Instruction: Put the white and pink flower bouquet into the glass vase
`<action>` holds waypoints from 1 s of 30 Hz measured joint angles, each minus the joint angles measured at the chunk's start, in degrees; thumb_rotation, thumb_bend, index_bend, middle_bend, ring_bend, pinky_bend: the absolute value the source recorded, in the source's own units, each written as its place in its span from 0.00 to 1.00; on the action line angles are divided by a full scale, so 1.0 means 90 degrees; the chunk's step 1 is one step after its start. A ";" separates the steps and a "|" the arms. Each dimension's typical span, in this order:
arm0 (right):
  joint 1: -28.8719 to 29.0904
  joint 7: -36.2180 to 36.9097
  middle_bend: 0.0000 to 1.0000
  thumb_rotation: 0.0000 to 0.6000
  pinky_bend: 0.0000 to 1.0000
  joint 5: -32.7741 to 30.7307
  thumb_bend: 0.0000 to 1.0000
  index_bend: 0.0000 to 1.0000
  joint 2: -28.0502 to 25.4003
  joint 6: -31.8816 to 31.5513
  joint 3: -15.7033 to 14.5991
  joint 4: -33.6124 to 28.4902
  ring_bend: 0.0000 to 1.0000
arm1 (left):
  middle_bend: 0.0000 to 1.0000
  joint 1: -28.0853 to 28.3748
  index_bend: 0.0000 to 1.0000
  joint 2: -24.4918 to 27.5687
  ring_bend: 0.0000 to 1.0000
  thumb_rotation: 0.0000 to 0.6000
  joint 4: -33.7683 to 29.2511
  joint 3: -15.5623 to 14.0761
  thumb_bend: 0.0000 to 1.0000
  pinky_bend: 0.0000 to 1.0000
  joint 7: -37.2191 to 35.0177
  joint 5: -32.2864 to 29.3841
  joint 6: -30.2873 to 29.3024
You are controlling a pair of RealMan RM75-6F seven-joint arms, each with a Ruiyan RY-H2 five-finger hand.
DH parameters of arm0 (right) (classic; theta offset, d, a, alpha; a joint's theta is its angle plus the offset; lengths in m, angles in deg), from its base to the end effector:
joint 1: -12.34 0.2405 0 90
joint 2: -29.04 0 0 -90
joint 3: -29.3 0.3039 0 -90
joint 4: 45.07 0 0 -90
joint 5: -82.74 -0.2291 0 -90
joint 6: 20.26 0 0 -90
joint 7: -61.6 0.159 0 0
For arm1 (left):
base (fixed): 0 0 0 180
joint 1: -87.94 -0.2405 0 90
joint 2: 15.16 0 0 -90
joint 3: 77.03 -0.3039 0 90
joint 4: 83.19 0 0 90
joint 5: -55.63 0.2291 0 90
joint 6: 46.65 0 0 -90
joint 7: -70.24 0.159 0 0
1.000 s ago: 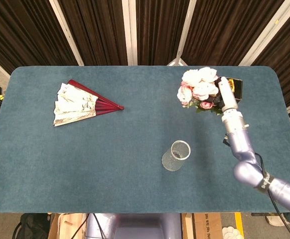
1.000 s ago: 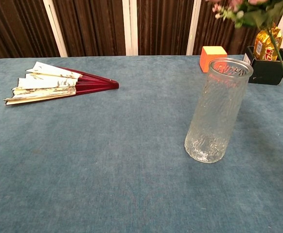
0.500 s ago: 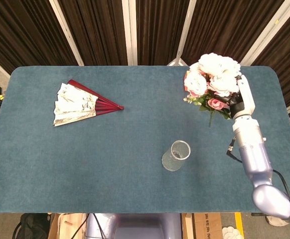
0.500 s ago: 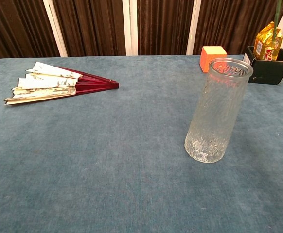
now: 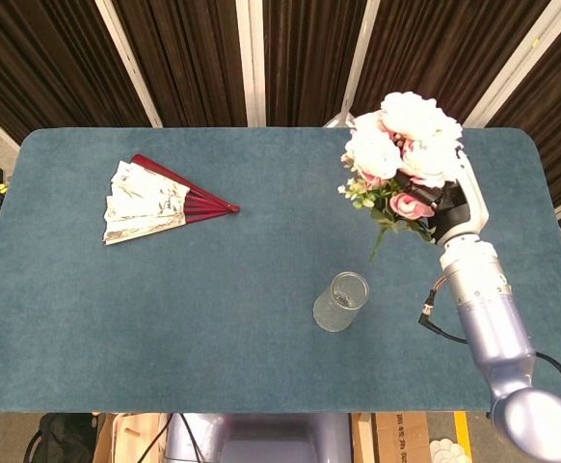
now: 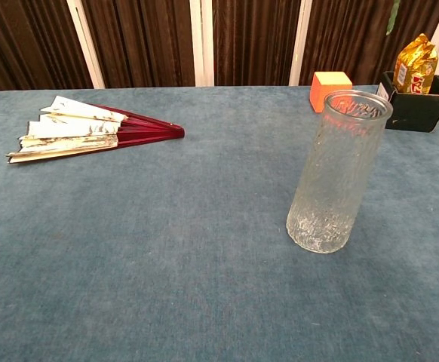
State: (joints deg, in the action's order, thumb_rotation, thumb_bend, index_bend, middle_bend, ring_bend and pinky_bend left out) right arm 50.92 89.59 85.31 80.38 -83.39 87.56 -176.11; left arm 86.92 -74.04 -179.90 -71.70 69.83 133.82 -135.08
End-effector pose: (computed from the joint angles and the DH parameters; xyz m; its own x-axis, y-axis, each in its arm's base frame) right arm -0.0379 -0.3827 0.2464 -0.9313 -0.0929 0.3522 -0.3603 0.0922 -0.9283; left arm -0.3814 0.1700 0.2117 0.4017 -0.0597 0.9138 0.9002 0.2087 -0.3821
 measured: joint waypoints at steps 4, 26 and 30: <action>-0.0040 0.0141 0.57 1.00 0.14 0.0157 0.52 0.67 0.0099 -0.0095 -0.0112 -0.0225 0.51 | 0.00 -0.0023 0.11 0.0024 0.00 1.00 0.0016 0.0005 0.25 0.03 -0.0079 0.0004 -0.0033; 0.0005 0.0523 0.57 1.00 0.14 0.1283 0.52 0.67 0.1183 -0.0249 -0.1202 -0.0079 0.50 | 0.00 -0.0041 0.11 0.0021 0.00 1.00 0.0051 0.0031 0.25 0.03 -0.0105 -0.0029 -0.0075; -0.0031 0.0551 0.57 1.00 0.14 0.1538 0.53 0.67 0.1364 -0.0280 -0.1376 0.0056 0.50 | 0.00 -0.0036 0.11 0.0012 0.00 1.00 0.0049 0.0044 0.25 0.03 -0.0074 -0.0051 -0.0073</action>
State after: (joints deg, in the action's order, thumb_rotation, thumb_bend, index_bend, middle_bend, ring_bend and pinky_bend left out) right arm 50.64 94.55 99.15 92.65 -85.91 75.17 -175.60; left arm 86.60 -73.93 -179.46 -71.30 69.16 133.36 -135.74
